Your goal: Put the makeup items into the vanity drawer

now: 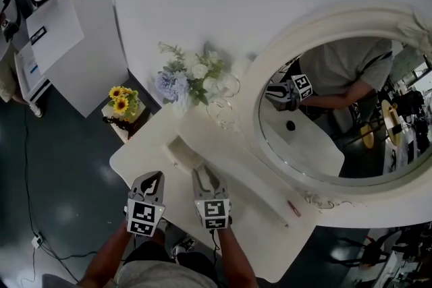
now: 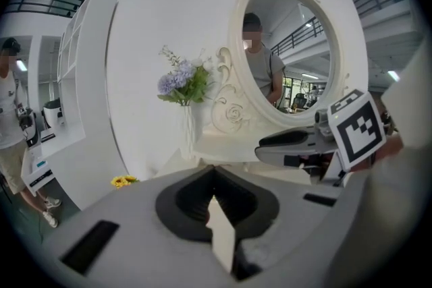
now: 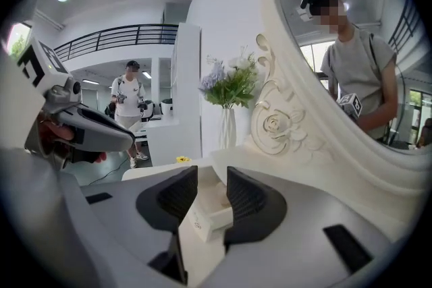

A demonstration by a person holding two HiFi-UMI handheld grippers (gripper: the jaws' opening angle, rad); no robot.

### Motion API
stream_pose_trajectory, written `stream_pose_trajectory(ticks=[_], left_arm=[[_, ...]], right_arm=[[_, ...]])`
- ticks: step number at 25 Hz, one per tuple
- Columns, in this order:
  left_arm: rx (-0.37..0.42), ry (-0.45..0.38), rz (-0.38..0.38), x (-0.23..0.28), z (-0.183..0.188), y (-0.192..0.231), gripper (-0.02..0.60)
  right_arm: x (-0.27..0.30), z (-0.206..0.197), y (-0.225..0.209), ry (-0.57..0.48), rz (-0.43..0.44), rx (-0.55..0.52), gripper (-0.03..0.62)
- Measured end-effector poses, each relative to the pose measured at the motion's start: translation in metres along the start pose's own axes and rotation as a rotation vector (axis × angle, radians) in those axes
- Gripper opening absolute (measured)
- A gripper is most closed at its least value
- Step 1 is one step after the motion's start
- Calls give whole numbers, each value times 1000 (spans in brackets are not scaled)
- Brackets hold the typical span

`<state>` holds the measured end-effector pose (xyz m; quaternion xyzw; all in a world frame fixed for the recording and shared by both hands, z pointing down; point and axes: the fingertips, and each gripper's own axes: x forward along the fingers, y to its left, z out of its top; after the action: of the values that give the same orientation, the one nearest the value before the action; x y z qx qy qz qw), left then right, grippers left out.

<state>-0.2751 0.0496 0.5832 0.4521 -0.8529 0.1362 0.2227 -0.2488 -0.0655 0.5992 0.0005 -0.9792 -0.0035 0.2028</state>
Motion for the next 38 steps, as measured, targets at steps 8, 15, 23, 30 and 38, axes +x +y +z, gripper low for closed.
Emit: stream_pose_trajectory(ticks=[8, 15, 23, 30, 38], left_arm=[[49, -60, -69, -17, 30, -54, 0], [117, -107, -170, -18, 53, -110, 0], [175, -148, -265, -23, 73, -168, 0], [205, -159, -313, -26, 77, -200, 0], [206, -104, -327, -18, 53, -213, 0]], right_arm=[[-85, 25, -32, -91, -113, 27, 115], [-162, 27, -63, -169, -263, 65, 44], [-234, 13, -83, -210, -404, 65, 17], [-263, 3, -91, -217, -442, 91, 15], [-258, -29, -86, -159, -418, 124, 15]])
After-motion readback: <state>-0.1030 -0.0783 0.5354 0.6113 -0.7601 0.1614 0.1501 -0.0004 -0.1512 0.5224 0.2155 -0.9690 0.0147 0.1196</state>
